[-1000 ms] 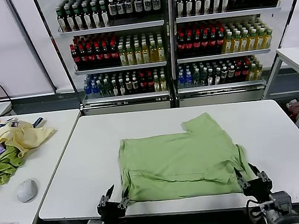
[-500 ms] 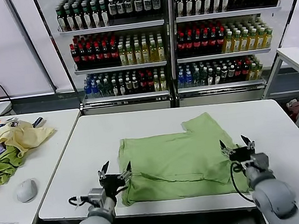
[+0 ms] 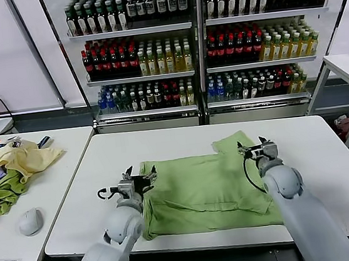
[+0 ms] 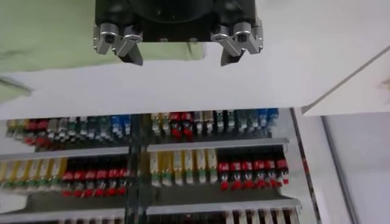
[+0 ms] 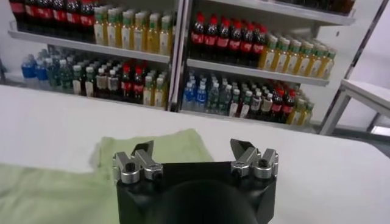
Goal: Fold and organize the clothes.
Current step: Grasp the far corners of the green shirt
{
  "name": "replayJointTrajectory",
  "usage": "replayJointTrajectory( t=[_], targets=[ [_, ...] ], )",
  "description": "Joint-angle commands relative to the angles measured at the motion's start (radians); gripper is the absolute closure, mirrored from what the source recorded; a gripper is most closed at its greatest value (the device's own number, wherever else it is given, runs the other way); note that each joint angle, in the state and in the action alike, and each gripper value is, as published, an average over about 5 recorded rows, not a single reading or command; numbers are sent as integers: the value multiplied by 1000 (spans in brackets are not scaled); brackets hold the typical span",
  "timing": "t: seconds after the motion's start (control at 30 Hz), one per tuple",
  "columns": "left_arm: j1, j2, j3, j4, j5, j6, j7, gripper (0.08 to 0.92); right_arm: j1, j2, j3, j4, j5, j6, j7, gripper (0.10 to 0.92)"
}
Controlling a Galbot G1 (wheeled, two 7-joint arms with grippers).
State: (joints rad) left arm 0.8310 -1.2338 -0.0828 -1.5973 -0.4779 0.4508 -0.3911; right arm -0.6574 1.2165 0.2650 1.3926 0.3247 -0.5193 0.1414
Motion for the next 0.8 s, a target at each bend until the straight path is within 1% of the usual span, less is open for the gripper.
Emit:
replayJointTrajectory(
  t=[0.03,0.23,0.6,0.7,0.77,0.8],
  targets=[
    [-183,-49,51,262,-17,27,-12,177,190,68,-49,-288,-33,-6,-1,203],
    [-205,-67,57,316,-29,41,-15,177,246,109,-40,-411,-56,-7,-6,203],
    [-199,-75,54,314,-112,64,-13,177,258,155,-4,-508,-71,-5,-16,203],
    [-183,-70,55,289,-120,60,-7,188,249,155,-2,-509,-65,-6,-24,223],
    [-171,-66,55,273,-120,58,-4,216,242,154,-1,-508,-60,-10,-31,264],
    [-165,-65,55,267,-120,57,-2,243,239,154,0,-509,-58,-13,-33,289]
  ],
)
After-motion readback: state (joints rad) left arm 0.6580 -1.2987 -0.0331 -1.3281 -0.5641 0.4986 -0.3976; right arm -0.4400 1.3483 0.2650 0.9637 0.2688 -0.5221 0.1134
